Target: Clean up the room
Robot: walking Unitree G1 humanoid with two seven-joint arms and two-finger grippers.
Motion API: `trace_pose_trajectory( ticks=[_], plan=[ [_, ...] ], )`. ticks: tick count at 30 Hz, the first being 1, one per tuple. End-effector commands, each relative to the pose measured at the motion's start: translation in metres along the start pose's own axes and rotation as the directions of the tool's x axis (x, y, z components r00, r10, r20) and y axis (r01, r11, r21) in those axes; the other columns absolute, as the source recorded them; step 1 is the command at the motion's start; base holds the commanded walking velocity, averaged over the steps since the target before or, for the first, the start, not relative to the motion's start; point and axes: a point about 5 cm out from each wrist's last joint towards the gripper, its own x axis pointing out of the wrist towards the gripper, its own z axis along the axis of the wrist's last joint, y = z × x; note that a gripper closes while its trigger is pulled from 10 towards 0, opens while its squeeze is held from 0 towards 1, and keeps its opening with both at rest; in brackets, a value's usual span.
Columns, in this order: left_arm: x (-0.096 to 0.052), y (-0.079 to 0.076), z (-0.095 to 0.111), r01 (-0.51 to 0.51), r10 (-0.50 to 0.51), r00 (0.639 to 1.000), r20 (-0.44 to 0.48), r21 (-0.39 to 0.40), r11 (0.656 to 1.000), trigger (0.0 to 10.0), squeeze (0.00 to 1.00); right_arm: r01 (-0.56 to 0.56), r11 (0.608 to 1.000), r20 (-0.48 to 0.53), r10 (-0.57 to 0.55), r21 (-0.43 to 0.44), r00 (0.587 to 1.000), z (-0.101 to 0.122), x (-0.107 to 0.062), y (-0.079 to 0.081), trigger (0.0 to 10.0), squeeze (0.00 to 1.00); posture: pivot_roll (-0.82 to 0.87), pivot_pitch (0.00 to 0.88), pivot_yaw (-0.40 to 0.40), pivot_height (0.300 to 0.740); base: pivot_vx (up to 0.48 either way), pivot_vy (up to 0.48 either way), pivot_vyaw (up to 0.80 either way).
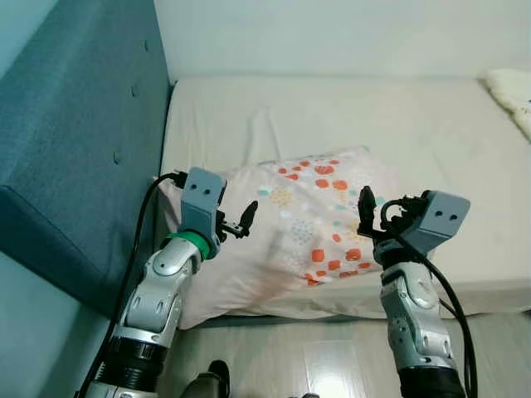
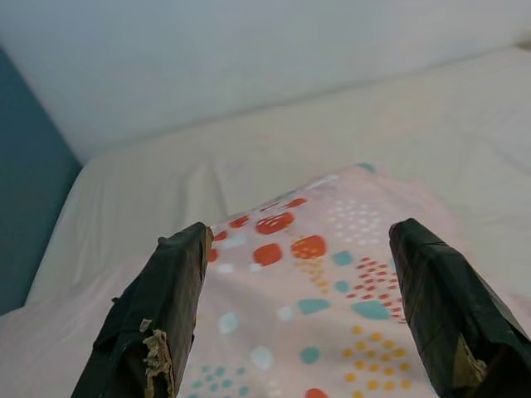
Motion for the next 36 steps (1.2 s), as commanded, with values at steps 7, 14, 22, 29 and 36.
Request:
trace_pose_trajectory(
  ticks=[7,14,22,29,36],
  plan=[
    [-0.002,-0.001,-0.006,0.005,-0.005,1.0,-0.018,0.005,1.0,10.0,0.0,0.013,1.0,-0.024,-0.014,-0.006,1.0,-0.005,-0.003,-0.004,10.0,0.0,0.04,0.157,0.021,0.739,0.0,0.0,0.0],
    [-0.002,0.003,-0.017,-0.032,0.037,0.998,-0.042,0.108,0.994,10.0,0.0,-0.067,0.998,-0.059,0.067,0.0,0.996,-0.014,-0.006,0.006,10.0,0.0,0.04,0.157,0.028,0.739,0.0,0.0,0.0],
    [-0.01,0.012,-0.026,-0.137,0.137,0.991,0.014,0.118,0.983,10.0,0.0,-0.131,0.99,-0.039,0.129,-0.052,0.991,-0.019,-0.008,0.023,10.0,0.0,0.04,0.16,0.037,0.729,0.0,0.0,0.0],
    [-0.011,0.011,-0.026,-0.132,0.131,0.991,0.021,0.108,0.985,10.0,0.0,-0.132,0.988,-0.029,0.13,-0.077,0.991,-0.017,-0.006,0.023,10.0,0.0,0.04,0.162,0.036,0.704,0.0,0.0,0.0],
    [-0.009,0.009,-0.027,-0.129,0.125,0.991,0.04,0.122,0.984,10.0,0.0,-0.13,0.989,-0.025,0.129,-0.073,0.991,-0.017,-0.005,0.022,10.0,0.0,0.04,0.16,0.035,0.679,0.0,0.0,0.0]
  ],
)
